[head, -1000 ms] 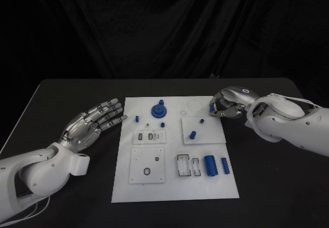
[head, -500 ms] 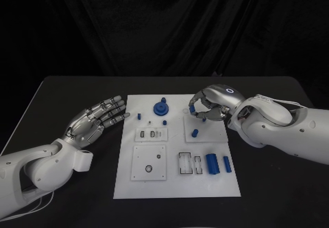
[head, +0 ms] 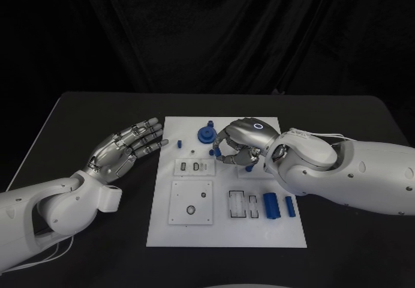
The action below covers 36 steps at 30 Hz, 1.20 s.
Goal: Assemble the parts on the task board
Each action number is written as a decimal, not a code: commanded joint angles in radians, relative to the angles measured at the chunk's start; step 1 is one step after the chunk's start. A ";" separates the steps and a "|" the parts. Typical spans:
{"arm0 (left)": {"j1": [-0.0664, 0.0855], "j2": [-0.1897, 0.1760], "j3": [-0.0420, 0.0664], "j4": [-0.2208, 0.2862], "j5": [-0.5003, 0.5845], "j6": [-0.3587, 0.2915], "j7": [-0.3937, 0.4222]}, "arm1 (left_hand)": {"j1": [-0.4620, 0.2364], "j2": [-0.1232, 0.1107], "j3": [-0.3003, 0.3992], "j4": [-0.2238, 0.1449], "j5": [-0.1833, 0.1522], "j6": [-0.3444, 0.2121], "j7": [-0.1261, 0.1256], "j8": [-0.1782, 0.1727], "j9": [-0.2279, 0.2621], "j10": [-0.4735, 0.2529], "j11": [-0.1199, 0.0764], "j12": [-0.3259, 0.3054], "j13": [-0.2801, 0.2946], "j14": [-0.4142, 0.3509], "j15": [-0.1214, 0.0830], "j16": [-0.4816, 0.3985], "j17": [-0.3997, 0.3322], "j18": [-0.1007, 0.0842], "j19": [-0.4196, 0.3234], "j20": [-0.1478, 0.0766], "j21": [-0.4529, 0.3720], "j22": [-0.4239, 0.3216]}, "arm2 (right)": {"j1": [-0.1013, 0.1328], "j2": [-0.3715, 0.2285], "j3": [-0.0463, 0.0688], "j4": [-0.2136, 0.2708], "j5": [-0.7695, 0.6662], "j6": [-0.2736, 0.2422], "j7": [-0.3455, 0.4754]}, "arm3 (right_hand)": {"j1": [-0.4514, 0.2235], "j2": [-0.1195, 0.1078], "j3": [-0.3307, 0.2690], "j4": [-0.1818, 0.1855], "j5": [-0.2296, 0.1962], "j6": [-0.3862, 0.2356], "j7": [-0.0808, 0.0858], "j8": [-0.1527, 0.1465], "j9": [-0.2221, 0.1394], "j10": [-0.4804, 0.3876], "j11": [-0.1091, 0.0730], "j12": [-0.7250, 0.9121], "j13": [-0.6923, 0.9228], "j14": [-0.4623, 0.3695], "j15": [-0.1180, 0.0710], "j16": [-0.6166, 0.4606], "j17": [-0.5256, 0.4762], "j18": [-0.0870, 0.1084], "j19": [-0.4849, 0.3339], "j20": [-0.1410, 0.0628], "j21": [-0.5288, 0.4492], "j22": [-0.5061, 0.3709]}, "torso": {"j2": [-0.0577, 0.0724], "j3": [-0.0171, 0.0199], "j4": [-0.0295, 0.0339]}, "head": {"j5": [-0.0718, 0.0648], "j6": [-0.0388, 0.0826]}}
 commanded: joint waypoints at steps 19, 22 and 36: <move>-0.001 0.008 0.000 -0.003 -0.001 0.015 0.172 | -0.011 0.003 0.010 0.001 -0.004 -0.002 0.006 0.000 -0.001 0.000 0.006 0.002 0.001 -0.003 0.007 0.007 0.001 -0.010 -0.002 0.005 0.001 -0.002 | -0.026 0.070 0.001 -0.037 -0.043 0.097 -0.074 | -0.012 0.004 -0.002 -0.008 -0.003 0.000 -0.015 0.020 0.074 0.104 -0.003 0.003 0.263 0.103 -0.008 0.003 0.263 -0.008 0.104 -0.007 0.006 0.263 | -0.001 0.0014 -0.0010 | 0.007 -0.013; -0.001 0.008 0.000 -0.003 -0.001 0.015 0.172 | -0.011 0.003 0.010 0.001 -0.004 -0.002 0.006 0.000 -0.001 0.000 0.006 0.002 0.001 -0.003 0.007 0.007 0.001 -0.010 -0.002 0.005 0.001 -0.002 | -0.028 0.073 0.001 -0.041 -0.043 0.099 -0.073 | -0.018 0.005 -0.001 -0.009 -0.011 -0.009 -0.013 0.016 0.074 0.104 -0.001 0.003 0.263 0.103 -0.007 0.003 0.263 -0.008 0.104 -0.006 0.006 0.263 | -0.001 0.0018 -0.0007 | 0.006 -0.015; -0.001 0.010 0.000 -0.007 -0.001 0.017 0.172 | -0.012 0.003 0.011 0.001 -0.004 -0.002 0.006 0.000 -0.001 0.000 0.007 0.002 0.001 -0.003 0.008 0.007 0.001 -0.011 -0.002 0.005 0.001 -0.002 | -0.034 0.086 0.001 -0.052 -0.044 0.100 -0.063 | -0.061 0.000 0.002 -0.011 -0.137 -0.088 0.019 -0.052 0.055 0.104 0.027 0.003 0.263 0.103 0.016 0.003 0.263 -0.006 0.101 0.013 0.002 0.260 | -0.001 0.0013 -0.0007 | 0.003 -0.017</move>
